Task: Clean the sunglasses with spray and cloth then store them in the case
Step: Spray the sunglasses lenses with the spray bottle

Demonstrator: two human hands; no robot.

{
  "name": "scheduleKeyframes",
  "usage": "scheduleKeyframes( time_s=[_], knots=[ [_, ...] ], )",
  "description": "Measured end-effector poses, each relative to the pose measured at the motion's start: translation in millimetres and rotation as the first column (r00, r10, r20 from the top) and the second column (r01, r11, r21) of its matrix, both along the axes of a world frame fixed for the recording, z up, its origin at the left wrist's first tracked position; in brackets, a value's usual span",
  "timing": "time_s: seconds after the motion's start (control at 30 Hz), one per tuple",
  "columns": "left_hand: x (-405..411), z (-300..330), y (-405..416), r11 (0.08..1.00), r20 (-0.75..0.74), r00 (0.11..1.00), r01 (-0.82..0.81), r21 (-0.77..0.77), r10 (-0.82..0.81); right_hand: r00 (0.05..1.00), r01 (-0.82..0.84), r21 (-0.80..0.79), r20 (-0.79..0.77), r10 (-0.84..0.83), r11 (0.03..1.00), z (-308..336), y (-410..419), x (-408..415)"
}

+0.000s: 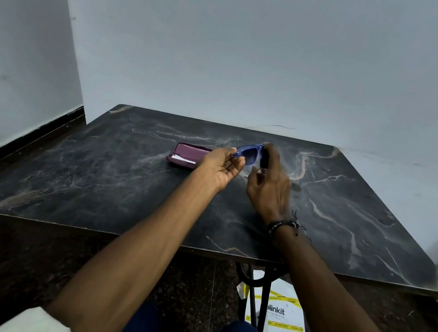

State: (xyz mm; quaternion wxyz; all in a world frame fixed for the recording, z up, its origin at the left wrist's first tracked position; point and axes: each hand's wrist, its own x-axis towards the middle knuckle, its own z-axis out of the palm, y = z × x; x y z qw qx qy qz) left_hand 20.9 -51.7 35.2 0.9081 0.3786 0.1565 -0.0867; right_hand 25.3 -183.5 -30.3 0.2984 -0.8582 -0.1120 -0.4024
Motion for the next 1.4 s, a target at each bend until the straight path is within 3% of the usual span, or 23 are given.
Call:
scheduleKeyframes(
  time_s=[0.23, 0.63, 0.77, 0.83, 0.93, 1.0, 1.1, 1.2, 1.4],
  knots=[
    [-1.5, 3.0, -7.2, 1.0, 0.025, 1.0, -0.008, -0.012, 0.008, 1.0, 0.026, -0.121, -0.006, -0.026, 0.992, -8.2, 11.8, -7.6],
    [1.3, -4.4, -5.8, 0.999, 0.008, 1.0, -0.001, 0.043, 0.001, 0.996, 0.075, -0.054, -0.04, -0.077, 0.996, -3.1, 4.1, -10.4],
    [3.4, -8.5, -5.2, 0.975, 0.065, 0.998, -0.005, 0.22, -0.009, 0.995, 0.094, 0.006, -0.021, -0.093, 0.996, 1.1, -2.1, -10.3],
    [5.5, -15.1, -5.5, 0.899, 0.2, 0.98, -0.097, 0.427, 0.011, 0.997, 0.082, 0.017, -0.006, -0.082, 0.996, 7.6, -6.6, -10.5],
    [7.6, -23.9, -1.6, 0.618, 0.445, 0.896, -0.343, 0.708, -0.012, 0.997, 0.073, -0.02, -0.022, -0.073, 0.997, 13.6, -11.5, -11.4],
    [7.9, -25.8, 0.9, 0.475, 0.527, 0.848, -0.442, 0.761, -0.056, 0.997, 0.068, -0.061, -0.041, -0.07, 0.996, 12.7, -12.5, -10.8],
    [4.4, -26.6, 0.5, 0.344, 0.595, 0.795, -0.529, 0.776, -0.12, 0.993, 0.053, -0.113, -0.094, -0.064, 0.992, 8.8, -10.4, -9.5],
    [2.6, -30.6, -0.4, 0.293, 0.646, 0.751, -0.593, 0.75, -0.134, 0.989, 0.042, -0.143, -0.133, -0.061, 0.989, 5.7, -7.2, -9.0],
    [1.3, -31.9, 0.0, 0.302, 0.661, 0.741, -0.608, 0.734, -0.115, 0.988, 0.017, -0.15, -0.15, -0.04, 0.989, 7.1, -1.8, -10.1]
  ],
)
